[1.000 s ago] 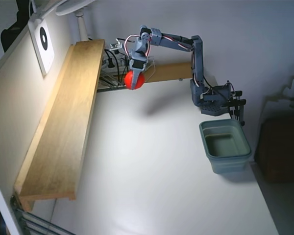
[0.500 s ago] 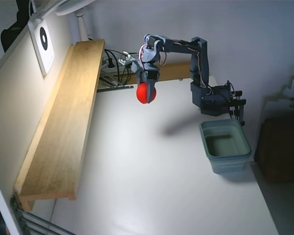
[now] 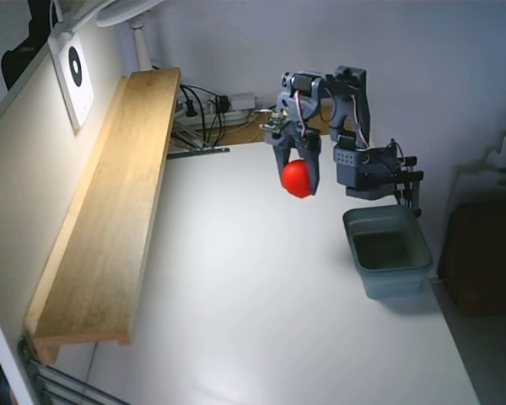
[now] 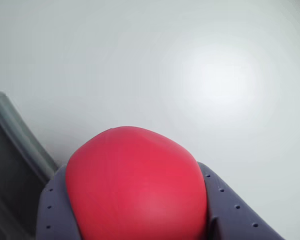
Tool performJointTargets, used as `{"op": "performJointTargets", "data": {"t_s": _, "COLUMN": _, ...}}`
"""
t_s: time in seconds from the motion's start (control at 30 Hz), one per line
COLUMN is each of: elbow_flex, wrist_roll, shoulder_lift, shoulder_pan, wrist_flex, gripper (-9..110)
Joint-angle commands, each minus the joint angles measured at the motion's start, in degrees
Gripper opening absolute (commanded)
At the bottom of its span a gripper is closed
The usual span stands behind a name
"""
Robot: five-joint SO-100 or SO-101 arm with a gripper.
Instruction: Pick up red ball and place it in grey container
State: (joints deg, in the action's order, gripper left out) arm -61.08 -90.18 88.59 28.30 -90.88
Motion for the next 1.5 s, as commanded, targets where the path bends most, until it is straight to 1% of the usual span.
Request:
{"op": "performJointTargets", "data": {"t_s": 0.0, "elbow_flex": 2.29, "wrist_roll": 0.18, "shoulder_lift": 1.26, "shoulder_pan": 6.61, "wrist_flex": -0.18, "gripper": 23}}
{"op": "performJointTargets", "data": {"t_s": 0.23, "elbow_flex": 2.29, "wrist_roll": 0.18, "shoulder_lift": 1.26, "shoulder_pan": 16.81, "wrist_flex": -0.18, "gripper": 23}}
{"op": "performJointTargets", "data": {"t_s": 0.6, "elbow_flex": 2.29, "wrist_roll": 0.18, "shoulder_lift": 1.26, "shoulder_pan": 17.59, "wrist_flex": -0.18, "gripper": 23}}
{"op": "performJointTargets", "data": {"t_s": 0.73, "elbow_flex": 2.29, "wrist_roll": 0.18, "shoulder_lift": 1.26, "shoulder_pan": 23.99, "wrist_flex": -0.18, "gripper": 23}}
{"op": "performJointTargets", "data": {"t_s": 0.8, "elbow_flex": 2.29, "wrist_roll": 0.18, "shoulder_lift": 1.26, "shoulder_pan": 25.34, "wrist_flex": -0.18, "gripper": 23}}
{"op": "performJointTargets", "data": {"t_s": 1.47, "elbow_flex": 2.29, "wrist_roll": 0.18, "shoulder_lift": 1.26, "shoulder_pan": 25.45, "wrist_flex": -0.18, "gripper": 23}}
